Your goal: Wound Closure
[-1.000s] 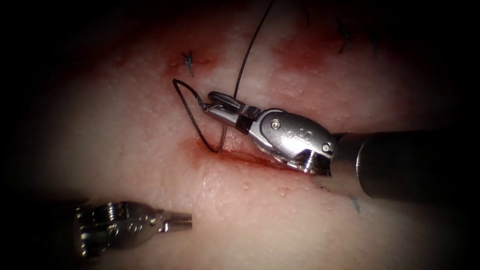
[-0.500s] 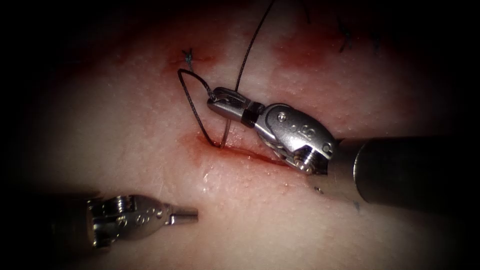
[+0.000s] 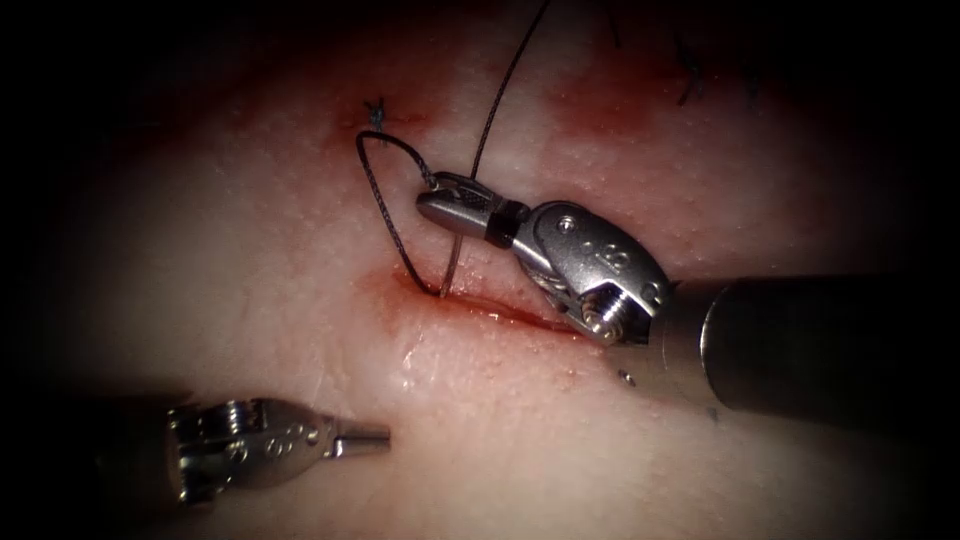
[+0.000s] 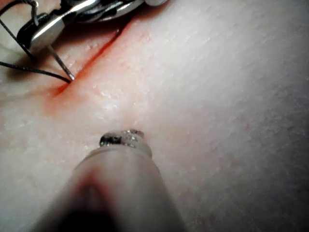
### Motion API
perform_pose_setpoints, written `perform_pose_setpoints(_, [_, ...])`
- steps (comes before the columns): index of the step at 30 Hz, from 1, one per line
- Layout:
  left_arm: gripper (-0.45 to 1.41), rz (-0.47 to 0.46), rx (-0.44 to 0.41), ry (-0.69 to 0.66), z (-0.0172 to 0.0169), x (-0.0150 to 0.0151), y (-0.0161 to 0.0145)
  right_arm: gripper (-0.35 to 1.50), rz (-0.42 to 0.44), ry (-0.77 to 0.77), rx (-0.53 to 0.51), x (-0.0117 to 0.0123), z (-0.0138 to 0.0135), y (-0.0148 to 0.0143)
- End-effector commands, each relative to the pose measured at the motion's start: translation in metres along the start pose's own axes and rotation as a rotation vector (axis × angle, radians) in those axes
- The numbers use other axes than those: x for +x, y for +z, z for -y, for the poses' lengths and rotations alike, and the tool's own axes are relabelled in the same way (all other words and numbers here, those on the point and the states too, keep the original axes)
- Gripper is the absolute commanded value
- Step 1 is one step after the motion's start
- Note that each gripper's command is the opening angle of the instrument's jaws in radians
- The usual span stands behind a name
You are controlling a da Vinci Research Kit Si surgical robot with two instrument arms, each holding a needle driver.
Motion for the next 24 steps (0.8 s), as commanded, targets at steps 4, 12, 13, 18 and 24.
perform_pose_setpoints(4, [0.14,-0.002,-0.005,-0.001,-0.0007,0.0003,0.0008,-0.35,-0.011,0.065,0.006,-0.0011,-0.0001,0.0009])
perform_pose_setpoints(12, [0.14,-0.003,-0.009,0.004,-0.0002,0.0,0.0007,-0.35,0.018,0.292,0.03,-0.002,0.0,0.001])
perform_pose_setpoints(13, [0.14,-0.003,-0.009,0.004,-0.0002,0.0,0.0007,-0.35,0.018,0.292,0.03,-0.002,0.0,0.001])
perform_pose_setpoints(18, [0.14,-0.004,-0.011,0.009,0.0001,-0.0004,0.0007,-0.35,0.057,0.381,0.042,-0.0026,0.0002,0.0009])
perform_pose_setpoints(24, [0.14,-0.005,-0.012,0.011,0.0005,-0.0006,0.0007,-0.35,0.074,0.439,0.069,-0.0027,0.0009,0.0011])
